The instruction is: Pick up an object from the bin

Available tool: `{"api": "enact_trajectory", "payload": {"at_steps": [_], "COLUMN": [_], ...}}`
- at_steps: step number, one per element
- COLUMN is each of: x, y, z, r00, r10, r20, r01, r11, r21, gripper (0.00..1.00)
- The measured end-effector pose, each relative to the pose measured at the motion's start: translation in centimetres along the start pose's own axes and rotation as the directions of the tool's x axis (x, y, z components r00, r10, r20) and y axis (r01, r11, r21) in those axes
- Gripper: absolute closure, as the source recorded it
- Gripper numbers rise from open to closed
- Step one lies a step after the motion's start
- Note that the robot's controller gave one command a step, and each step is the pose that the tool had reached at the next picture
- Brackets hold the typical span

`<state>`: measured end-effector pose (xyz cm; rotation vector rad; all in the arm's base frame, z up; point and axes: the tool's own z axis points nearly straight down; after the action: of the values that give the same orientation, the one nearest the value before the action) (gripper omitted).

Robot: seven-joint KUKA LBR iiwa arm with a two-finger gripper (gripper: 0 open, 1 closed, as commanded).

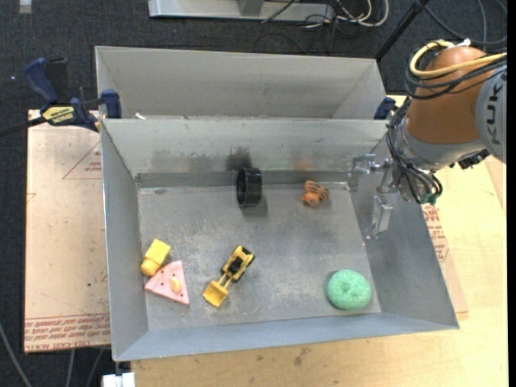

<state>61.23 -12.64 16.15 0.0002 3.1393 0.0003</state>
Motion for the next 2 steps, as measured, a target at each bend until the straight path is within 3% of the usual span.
{"api": "enact_trajectory", "payload": {"at_steps": [1, 2], "x": [-3.9, -4.2], "y": [2.9, 4.4], "z": [7.5, 8.2], "r00": [1.000, 0.985], "r10": [0.005, 0.172], "r20": [0.009, -0.002], "r01": [-0.005, -0.172], "r11": [1.000, 0.985], "r21": [0.000, -0.001], "gripper": [0.00, 0.00]}}
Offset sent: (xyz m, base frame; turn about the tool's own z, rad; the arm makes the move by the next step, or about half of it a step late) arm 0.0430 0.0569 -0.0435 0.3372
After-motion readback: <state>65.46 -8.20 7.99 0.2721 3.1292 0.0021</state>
